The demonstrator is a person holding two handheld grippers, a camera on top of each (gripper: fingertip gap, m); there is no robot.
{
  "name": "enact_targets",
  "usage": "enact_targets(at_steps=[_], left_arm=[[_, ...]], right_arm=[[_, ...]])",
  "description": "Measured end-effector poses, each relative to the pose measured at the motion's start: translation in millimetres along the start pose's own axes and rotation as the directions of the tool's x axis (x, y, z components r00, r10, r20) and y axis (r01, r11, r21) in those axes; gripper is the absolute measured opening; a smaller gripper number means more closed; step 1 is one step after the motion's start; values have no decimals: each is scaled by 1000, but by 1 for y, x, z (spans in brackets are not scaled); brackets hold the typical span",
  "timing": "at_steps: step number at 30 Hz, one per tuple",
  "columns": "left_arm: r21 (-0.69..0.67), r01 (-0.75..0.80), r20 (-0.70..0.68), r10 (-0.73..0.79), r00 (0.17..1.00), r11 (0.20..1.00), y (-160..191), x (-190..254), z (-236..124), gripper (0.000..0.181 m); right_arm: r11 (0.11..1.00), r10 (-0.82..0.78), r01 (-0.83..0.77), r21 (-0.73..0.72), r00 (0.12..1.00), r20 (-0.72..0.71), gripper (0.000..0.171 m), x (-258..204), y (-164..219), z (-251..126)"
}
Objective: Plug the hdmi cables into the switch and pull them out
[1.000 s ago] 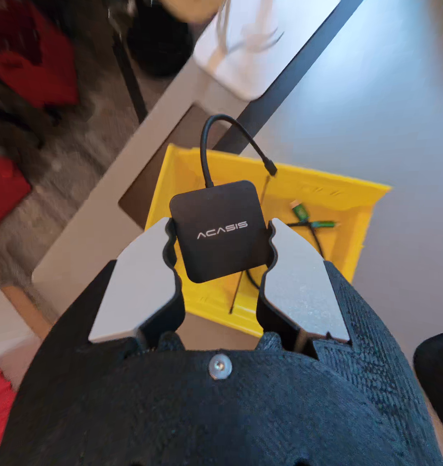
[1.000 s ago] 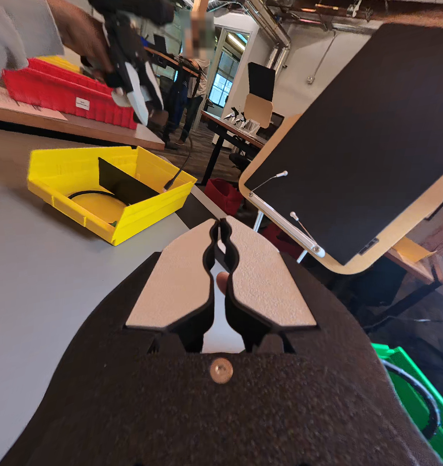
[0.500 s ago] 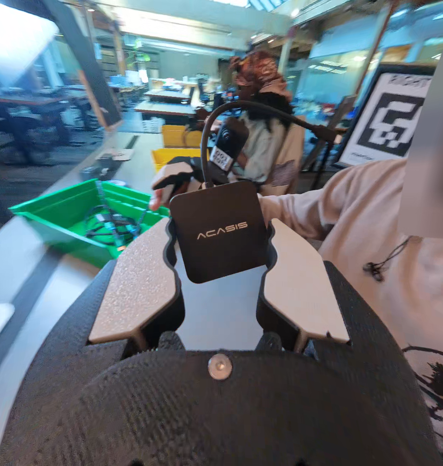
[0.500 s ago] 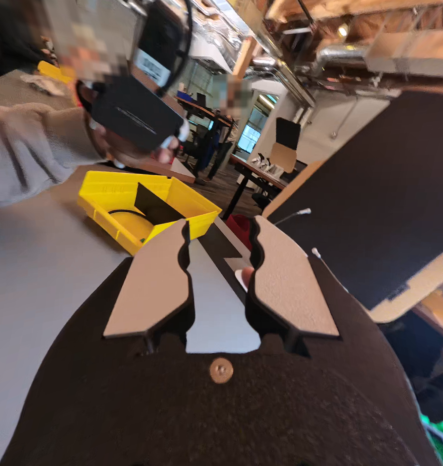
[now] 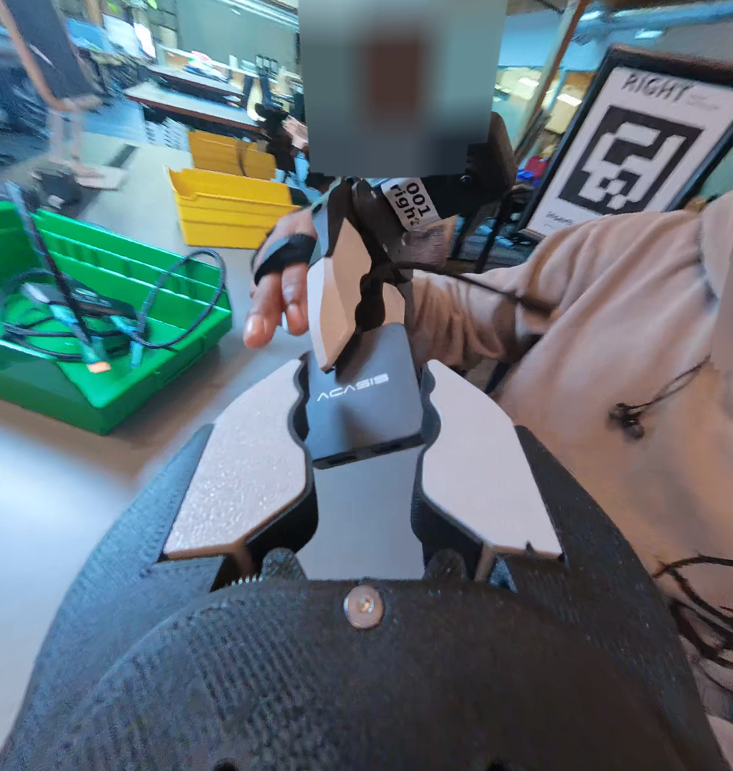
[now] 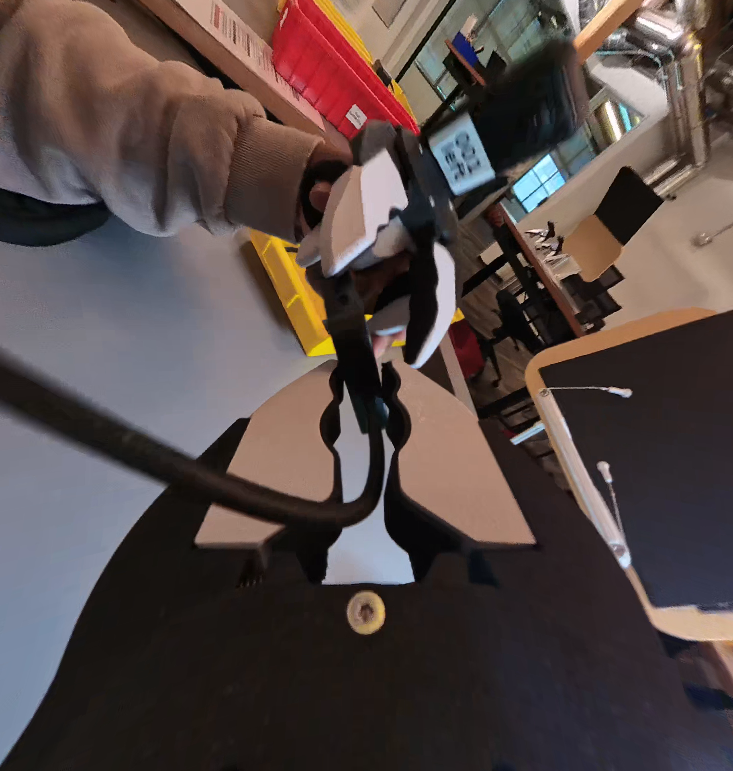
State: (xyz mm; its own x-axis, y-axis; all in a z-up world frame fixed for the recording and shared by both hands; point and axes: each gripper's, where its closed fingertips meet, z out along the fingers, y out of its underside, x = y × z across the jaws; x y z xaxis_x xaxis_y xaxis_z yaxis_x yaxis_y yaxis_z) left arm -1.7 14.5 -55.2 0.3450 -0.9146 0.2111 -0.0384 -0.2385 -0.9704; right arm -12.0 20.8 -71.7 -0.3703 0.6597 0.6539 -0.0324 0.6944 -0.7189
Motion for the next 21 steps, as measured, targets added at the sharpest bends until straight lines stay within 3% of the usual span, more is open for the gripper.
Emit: enact_targets(at_steps=[3, 6, 10, 12, 14, 17, 21], left_arm=[[-103, -162, 187, 179, 966, 981, -8, -4, -8, 50], [-345, -322, 354, 440, 825, 882, -4, -16, -11, 46], [-580, -367, 377, 639, 670, 727, 12, -32, 0, 29], [-616, -385, 321, 666, 674, 687, 23, -33, 9, 14], [-554, -436, 292, 655, 697, 710, 19, -26, 13, 14], [-268, -521, 278, 583, 764, 810, -13, -1, 9, 14], [31, -535, 235, 514, 825, 844, -41, 24, -9, 14]], right_arm=[[994, 113, -113, -10, 994, -5, 15, 13, 11, -11], [986, 168, -168, -3, 986, 17, 14, 17, 15, -21], [983, 160, -154, -105, 986, 52, 14, 7, 25, -18], [978, 157, -147, -149, 985, 64, 14, 5, 29, -19], [978, 196, -189, -84, 977, 87, 15, 5, 19, -24], [938, 290, -306, 164, 950, 113, 15, 17, -24, -36], [939, 285, -295, 179, 955, 79, 25, 21, -30, -39]])
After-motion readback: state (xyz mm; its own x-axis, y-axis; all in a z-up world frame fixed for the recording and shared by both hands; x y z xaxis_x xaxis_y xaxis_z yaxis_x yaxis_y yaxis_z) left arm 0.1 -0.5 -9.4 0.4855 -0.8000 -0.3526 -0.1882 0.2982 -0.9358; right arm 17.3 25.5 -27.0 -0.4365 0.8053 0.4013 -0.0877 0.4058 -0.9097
